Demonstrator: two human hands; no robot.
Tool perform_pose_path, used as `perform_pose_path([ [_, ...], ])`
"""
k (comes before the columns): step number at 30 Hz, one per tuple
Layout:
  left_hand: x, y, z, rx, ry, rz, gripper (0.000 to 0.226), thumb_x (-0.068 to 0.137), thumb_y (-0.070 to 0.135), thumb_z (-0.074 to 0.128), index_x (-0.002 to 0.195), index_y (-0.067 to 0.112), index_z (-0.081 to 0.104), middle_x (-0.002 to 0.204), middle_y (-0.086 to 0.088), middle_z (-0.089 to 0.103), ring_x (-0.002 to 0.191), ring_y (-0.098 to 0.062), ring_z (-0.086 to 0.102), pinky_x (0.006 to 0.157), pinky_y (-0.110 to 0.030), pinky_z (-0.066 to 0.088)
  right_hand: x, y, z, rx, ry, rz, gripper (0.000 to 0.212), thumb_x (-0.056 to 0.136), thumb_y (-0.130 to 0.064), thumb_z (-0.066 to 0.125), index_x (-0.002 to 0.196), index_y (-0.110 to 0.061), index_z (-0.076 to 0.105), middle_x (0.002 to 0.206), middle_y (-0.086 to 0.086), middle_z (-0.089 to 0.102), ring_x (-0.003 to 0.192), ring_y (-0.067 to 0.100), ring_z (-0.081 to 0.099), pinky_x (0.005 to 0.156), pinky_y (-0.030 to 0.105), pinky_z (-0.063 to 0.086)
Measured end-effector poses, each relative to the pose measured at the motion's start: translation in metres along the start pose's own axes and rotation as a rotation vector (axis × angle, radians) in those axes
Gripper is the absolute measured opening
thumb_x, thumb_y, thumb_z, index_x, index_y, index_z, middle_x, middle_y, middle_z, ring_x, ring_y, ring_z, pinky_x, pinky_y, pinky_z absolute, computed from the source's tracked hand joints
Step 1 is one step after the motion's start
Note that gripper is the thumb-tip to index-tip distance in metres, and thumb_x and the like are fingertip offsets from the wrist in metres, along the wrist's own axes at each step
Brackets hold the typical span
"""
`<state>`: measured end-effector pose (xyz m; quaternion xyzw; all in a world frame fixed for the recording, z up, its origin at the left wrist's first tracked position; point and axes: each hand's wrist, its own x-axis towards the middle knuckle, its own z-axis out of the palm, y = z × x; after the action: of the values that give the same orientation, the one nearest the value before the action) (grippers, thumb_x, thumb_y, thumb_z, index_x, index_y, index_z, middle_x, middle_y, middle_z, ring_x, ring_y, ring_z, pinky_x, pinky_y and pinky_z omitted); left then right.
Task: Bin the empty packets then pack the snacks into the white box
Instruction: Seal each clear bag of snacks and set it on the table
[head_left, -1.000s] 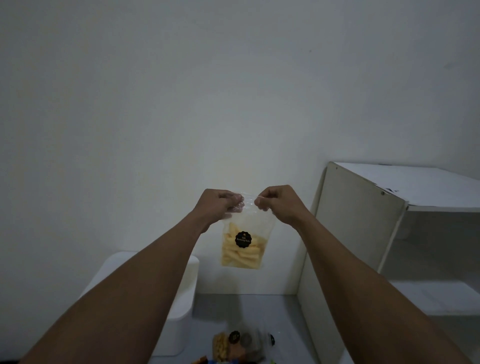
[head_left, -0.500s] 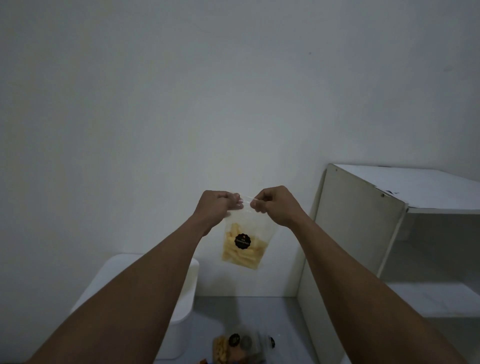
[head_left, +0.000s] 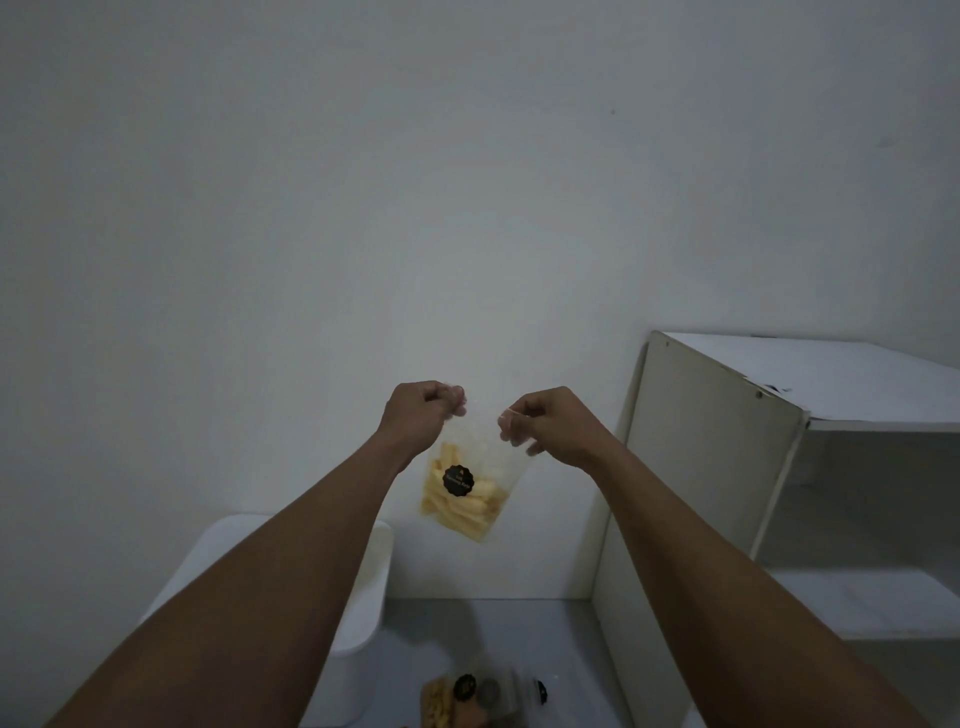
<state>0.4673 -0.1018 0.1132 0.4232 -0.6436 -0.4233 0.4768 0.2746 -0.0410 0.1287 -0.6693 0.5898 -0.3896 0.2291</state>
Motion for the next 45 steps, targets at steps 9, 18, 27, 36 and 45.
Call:
perform_pose_path([
  [9, 0.0, 0.001, 0.017, 0.276, 0.255, -0.188, 0.045, 0.081, 0.05, 0.072, 0.095, 0.009, 0.06, 0.094, -0.003, 0.066, 0.087, -0.022, 0.064, 0.08, -0.033, 0.054, -0.001, 0.007, 0.012, -0.102, 0.111, 0.048, 0.015, 0.088, -0.026, 0.07, 0.078, -0.017, 0.076, 0.068, -0.003, 0.075, 0.067, 0.014, 0.073, 0.075, 0.036, 0.061],
  [18, -0.004, 0.012, 0.024, -0.259, 0.09, -0.375, 0.024, 0.085, 0.015, 0.072, 0.091, -0.007, 0.066, 0.089, -0.017, 0.073, 0.074, -0.022, 0.074, 0.065, -0.034, 0.062, -0.002, -0.001, 0.026, -0.176, 0.156, -0.016, 0.009, 0.09, -0.019, 0.067, 0.089, -0.015, 0.075, 0.074, 0.001, 0.075, 0.064, 0.007, 0.07, 0.066, 0.025, 0.058],
  [27, 0.001, 0.016, 0.02, -0.225, 0.052, -0.374, 0.019, 0.084, 0.004, 0.063, 0.098, -0.008, 0.067, 0.09, -0.019, 0.074, 0.074, -0.023, 0.075, 0.063, -0.035, 0.063, -0.001, 0.0, 0.029, -0.257, 0.15, -0.055, 0.01, 0.089, -0.021, 0.068, 0.093, -0.018, 0.077, 0.068, -0.008, 0.071, 0.057, -0.004, 0.061, 0.057, 0.016, 0.044],
  [36, 0.001, 0.012, 0.012, -0.187, -0.072, -0.307, 0.013, 0.086, 0.001, 0.062, 0.092, -0.004, 0.072, 0.084, -0.016, 0.074, 0.069, -0.016, 0.072, 0.069, -0.029, 0.061, -0.003, -0.009, 0.026, 0.109, 0.043, 0.112, 0.028, 0.092, -0.029, 0.065, 0.089, -0.002, 0.073, 0.083, 0.01, 0.075, 0.07, 0.017, 0.073, 0.067, 0.037, 0.061],
  [45, -0.004, 0.0, 0.013, -0.176, -0.131, -0.38, 0.012, 0.092, 0.005, 0.061, 0.097, 0.001, 0.071, 0.087, -0.011, 0.07, 0.071, -0.015, 0.066, 0.071, -0.03, 0.061, -0.008, -0.006, 0.031, 0.294, -0.007, 0.258, 0.015, 0.09, -0.003, 0.058, 0.09, 0.002, 0.073, 0.077, 0.009, 0.069, 0.065, 0.016, 0.067, 0.063, 0.028, 0.058],
])
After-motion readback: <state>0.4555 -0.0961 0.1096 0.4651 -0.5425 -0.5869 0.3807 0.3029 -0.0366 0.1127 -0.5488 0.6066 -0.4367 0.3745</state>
